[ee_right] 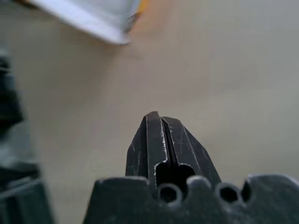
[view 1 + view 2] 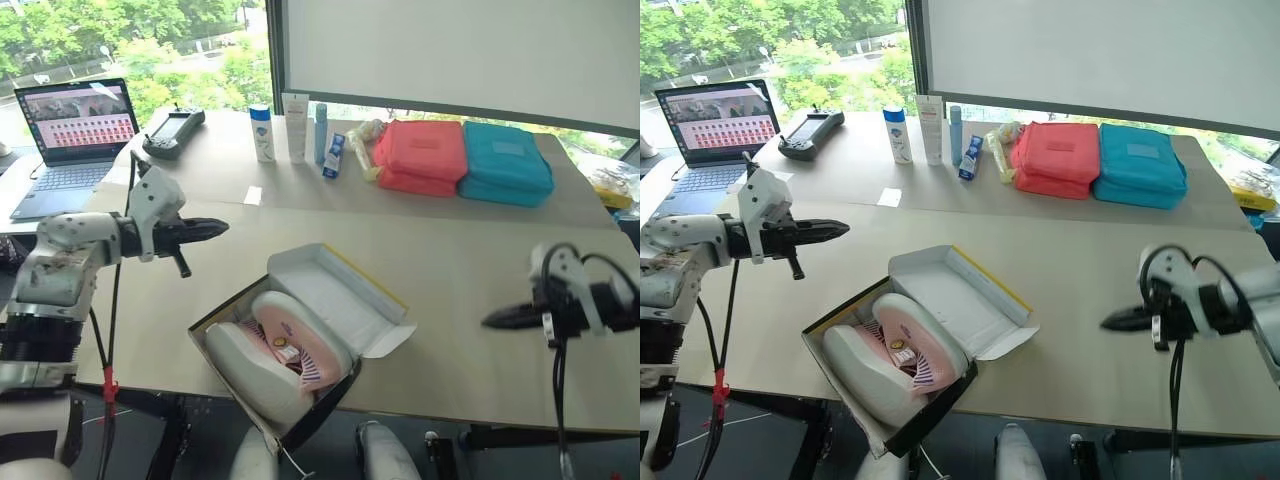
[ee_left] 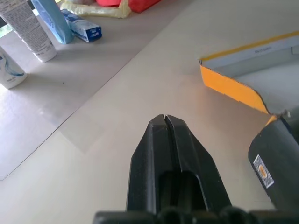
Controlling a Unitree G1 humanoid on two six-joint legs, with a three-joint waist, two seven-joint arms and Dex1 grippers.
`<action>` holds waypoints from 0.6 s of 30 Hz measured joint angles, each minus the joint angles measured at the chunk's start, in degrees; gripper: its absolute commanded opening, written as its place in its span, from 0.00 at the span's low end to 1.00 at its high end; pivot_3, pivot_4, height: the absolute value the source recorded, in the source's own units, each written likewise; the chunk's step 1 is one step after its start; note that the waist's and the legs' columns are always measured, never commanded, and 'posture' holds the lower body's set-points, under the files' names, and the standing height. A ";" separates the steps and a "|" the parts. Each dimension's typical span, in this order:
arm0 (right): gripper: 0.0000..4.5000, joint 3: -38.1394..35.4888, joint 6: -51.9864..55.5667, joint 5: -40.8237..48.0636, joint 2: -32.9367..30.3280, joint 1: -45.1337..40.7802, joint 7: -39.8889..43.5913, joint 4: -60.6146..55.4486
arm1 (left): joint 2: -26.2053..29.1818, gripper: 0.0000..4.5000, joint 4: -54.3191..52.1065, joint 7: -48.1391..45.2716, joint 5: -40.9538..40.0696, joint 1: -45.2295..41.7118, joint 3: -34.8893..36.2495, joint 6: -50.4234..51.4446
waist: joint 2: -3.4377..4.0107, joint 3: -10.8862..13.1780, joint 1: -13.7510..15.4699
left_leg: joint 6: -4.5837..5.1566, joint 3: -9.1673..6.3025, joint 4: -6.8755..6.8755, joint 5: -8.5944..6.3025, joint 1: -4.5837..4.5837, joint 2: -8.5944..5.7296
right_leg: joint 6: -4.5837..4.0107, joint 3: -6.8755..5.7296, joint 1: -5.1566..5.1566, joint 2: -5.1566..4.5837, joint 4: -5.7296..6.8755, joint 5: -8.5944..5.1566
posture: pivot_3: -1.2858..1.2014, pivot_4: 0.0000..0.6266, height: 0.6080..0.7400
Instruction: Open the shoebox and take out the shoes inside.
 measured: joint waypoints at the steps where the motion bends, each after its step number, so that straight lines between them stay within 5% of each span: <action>1: 0.01 0.32 1.41 1.68 0.13 2.01 0.12 -3.42 | 0.11 0.00 2.13 -2.01 1.23 -0.59 -1.11 -1.89 | 0.00 0.00 -0.14 | -0.02 0.02 0.01 -0.01 0.00 0.00 | -0.01 0.00 0.00 -0.02 0.00 0.01 | 0.52 0.24 1.00; 7: 0.01 6.10 7.97 7.46 3.99 5.75 -4.49 -17.12 | -2.55 0.00 9.88 -16.77 6.49 -2.88 -9.67 -9.36 | -0.10 -0.04 -0.12 | -0.03 0.22 0.12 -0.02 -0.07 0.02 | -0.03 -0.08 0.02 -0.24 -0.13 0.02 | 0.52 0.24 1.00; 18: 0.01 19.68 13.42 10.40 20.15 -7.96 -10.98 -10.63 | -2.83 0.00 5.60 -22.30 5.50 -1.61 -14.69 -8.27 | -0.16 -0.05 0.02 | 0.01 0.28 0.23 0.01 -0.16 0.04 | 0.02 -0.18 0.08 -0.27 0.10 0.07 | 0.52 0.24 1.00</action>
